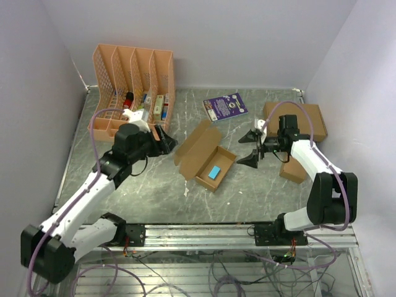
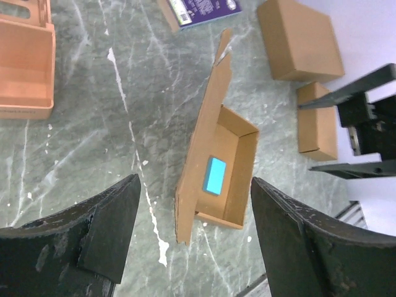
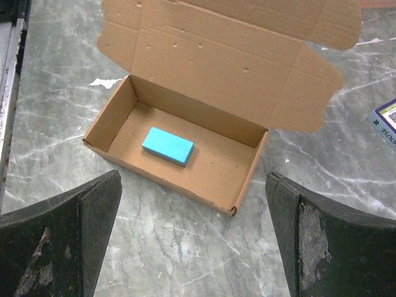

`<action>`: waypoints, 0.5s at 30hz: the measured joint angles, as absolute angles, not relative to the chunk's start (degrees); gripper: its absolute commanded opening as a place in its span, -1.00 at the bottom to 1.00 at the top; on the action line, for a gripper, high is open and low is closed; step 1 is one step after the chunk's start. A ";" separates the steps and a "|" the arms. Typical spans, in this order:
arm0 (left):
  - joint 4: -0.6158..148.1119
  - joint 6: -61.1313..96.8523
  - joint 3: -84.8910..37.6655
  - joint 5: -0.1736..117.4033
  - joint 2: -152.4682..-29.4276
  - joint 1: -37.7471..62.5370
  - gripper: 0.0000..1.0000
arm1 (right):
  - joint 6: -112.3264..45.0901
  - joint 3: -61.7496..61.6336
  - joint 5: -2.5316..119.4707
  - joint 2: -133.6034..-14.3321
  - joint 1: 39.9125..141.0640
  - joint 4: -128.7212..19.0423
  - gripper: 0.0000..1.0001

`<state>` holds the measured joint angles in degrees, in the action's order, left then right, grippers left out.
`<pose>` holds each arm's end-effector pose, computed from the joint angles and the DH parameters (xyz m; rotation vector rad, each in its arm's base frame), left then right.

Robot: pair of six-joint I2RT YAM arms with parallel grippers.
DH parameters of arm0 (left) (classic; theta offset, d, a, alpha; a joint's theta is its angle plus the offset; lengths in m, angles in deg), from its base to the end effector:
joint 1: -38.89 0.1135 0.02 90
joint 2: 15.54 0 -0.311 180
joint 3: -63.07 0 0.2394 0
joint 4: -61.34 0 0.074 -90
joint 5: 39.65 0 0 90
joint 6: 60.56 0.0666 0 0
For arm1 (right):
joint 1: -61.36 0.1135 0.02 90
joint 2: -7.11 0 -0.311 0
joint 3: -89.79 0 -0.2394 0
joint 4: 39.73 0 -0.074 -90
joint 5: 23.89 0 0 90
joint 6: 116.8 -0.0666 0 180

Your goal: Fold the paper box

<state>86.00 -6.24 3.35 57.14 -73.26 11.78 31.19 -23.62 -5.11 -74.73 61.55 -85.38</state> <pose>0.1944 -0.1084 0.3308 -0.0726 2.0575 -0.8181 0.2530 0.0639 0.2750 -1.2614 1.5236 0.9754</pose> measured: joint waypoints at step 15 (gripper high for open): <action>71.71 -15.27 21.73 70.36 -65.21 18.56 0.59 | 12.75 10.24 1.84 -101.53 68.76 -84.77 0.93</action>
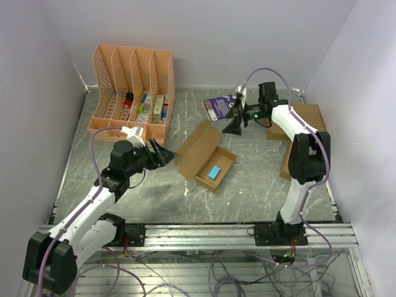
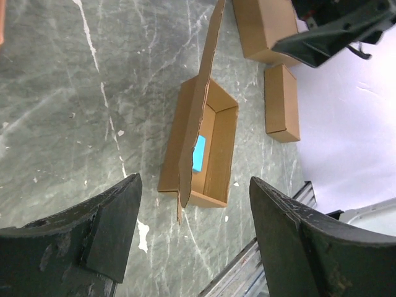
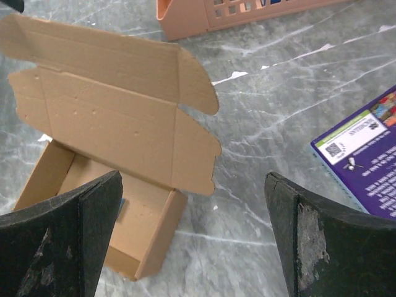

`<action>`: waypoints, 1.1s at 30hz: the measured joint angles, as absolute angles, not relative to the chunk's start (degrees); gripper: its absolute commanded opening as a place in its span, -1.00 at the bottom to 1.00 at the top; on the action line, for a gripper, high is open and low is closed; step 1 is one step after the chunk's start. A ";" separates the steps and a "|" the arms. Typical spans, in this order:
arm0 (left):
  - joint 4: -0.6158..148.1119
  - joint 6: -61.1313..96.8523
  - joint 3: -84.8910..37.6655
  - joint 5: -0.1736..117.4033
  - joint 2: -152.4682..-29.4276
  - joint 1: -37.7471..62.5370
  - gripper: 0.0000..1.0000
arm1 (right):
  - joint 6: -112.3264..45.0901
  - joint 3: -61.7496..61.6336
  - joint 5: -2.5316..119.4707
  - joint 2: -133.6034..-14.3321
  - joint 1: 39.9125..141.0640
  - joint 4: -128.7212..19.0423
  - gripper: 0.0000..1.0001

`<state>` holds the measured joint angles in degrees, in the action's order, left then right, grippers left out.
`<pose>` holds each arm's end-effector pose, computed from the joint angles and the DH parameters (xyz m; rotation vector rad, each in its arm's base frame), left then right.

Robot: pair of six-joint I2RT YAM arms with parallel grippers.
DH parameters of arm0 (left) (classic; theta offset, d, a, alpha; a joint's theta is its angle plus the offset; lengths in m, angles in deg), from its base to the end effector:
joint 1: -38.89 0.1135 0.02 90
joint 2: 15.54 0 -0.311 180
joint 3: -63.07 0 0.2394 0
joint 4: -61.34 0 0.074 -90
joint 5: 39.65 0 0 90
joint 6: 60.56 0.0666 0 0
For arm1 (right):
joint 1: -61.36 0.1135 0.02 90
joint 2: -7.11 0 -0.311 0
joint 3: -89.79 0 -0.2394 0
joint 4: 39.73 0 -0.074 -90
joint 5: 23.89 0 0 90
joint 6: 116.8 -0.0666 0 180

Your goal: Fold the paper box

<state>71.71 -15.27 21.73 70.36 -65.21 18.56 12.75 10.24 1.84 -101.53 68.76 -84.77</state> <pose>0.1655 -0.0856 0.2721 -0.1764 2.0252 -1.0777 0.4068 0.1133 0.2916 -1.2011 1.6984 1.0417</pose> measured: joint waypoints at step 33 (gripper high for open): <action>75.38 -8.23 6.75 73.97 -84.73 18.43 0.14 | 13.29 16.45 -2.01 -116.63 71.69 -93.25 -0.79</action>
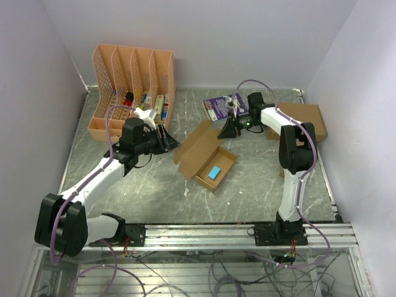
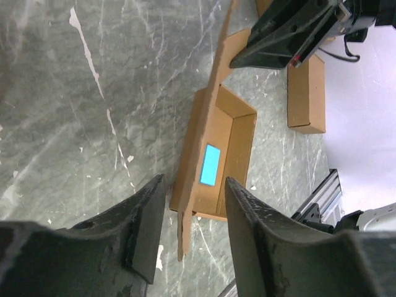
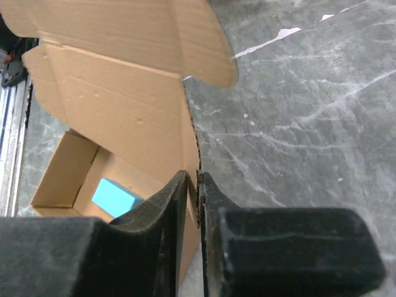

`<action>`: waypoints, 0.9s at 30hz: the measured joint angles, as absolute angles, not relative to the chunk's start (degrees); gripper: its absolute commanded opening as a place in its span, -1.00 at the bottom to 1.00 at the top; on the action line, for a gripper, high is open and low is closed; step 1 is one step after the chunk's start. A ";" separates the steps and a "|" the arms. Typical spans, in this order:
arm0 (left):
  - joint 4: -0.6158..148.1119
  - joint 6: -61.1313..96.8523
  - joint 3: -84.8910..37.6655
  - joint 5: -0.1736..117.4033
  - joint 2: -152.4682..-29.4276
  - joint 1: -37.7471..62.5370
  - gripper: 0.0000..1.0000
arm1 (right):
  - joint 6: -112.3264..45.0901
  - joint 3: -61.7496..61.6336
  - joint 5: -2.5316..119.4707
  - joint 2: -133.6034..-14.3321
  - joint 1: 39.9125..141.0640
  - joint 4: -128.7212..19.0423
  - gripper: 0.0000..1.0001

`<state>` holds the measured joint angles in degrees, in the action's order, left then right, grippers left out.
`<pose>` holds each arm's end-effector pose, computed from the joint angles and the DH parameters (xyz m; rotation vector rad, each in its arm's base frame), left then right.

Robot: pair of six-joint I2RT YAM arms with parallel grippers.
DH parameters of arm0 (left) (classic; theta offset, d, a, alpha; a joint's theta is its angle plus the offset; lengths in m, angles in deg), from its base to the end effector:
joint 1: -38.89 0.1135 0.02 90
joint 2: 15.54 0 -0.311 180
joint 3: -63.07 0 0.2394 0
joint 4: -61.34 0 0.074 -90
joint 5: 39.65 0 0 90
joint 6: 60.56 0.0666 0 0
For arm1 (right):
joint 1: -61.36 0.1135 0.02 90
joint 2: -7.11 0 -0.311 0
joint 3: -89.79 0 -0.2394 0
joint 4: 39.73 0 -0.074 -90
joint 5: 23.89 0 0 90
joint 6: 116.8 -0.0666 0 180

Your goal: Fold the paper box

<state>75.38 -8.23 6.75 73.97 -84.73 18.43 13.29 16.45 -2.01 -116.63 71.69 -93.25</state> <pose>0.2374 -0.1170 0.2898 -0.0488 2.1646 -1.0329 0.4360 0.1423 0.2086 -1.1635 1.8764 1.3367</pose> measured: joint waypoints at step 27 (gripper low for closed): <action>48.02 -12.80 24.83 69.03 -83.11 18.43 0.67 | -28.41 -29.93 7.87 -83.89 63.14 -37.40 -1.00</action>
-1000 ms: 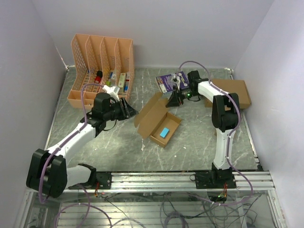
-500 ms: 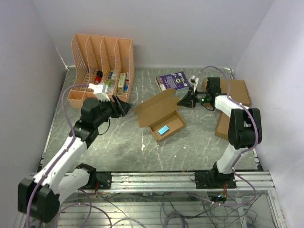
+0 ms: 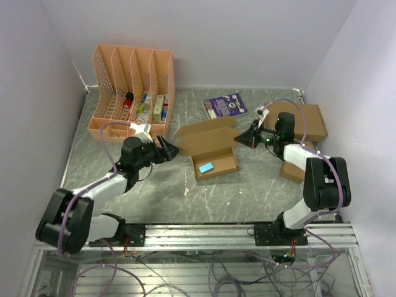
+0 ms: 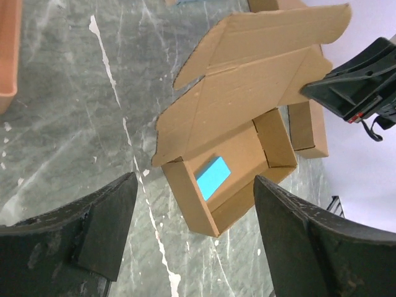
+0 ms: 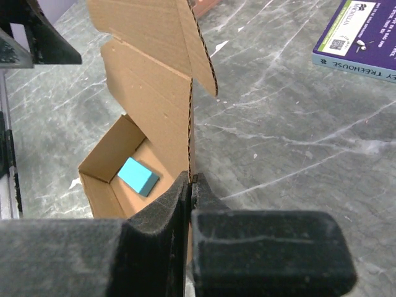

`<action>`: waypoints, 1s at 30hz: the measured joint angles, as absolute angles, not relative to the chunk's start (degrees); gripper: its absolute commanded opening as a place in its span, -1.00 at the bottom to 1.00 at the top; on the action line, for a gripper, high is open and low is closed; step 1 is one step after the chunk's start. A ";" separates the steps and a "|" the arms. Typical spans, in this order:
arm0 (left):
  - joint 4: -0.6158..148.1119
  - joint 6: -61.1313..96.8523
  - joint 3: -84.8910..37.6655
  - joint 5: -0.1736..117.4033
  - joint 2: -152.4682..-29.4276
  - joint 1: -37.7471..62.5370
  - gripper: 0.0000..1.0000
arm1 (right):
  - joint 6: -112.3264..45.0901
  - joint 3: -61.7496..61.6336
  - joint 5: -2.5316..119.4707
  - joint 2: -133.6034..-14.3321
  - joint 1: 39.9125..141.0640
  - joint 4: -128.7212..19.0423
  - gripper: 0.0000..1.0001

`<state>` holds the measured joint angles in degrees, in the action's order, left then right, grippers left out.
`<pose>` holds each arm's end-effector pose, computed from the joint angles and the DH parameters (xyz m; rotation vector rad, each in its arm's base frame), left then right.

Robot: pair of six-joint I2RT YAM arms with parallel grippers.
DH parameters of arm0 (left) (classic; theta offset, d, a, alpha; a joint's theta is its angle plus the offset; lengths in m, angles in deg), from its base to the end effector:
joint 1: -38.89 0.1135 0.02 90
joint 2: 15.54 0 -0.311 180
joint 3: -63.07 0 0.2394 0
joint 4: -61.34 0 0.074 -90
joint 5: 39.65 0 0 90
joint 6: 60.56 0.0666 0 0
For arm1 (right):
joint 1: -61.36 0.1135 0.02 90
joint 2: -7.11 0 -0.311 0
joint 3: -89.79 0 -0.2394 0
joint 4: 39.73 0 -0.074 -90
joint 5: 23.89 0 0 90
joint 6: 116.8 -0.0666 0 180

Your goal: Fold the paper box

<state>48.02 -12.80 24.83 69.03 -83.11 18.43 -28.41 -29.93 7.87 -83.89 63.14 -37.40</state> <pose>0.2191 -0.1045 0.2459 -0.1316 1.9683 -1.0424 0.3253 0.0668 0.2503 -0.6232 1.8671 1.0731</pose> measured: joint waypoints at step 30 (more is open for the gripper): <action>39.60 -12.89 9.92 83.83 -112.03 22.47 0.04 | -31.67 -31.66 6.30 -84.89 62.36 -32.70 -1.00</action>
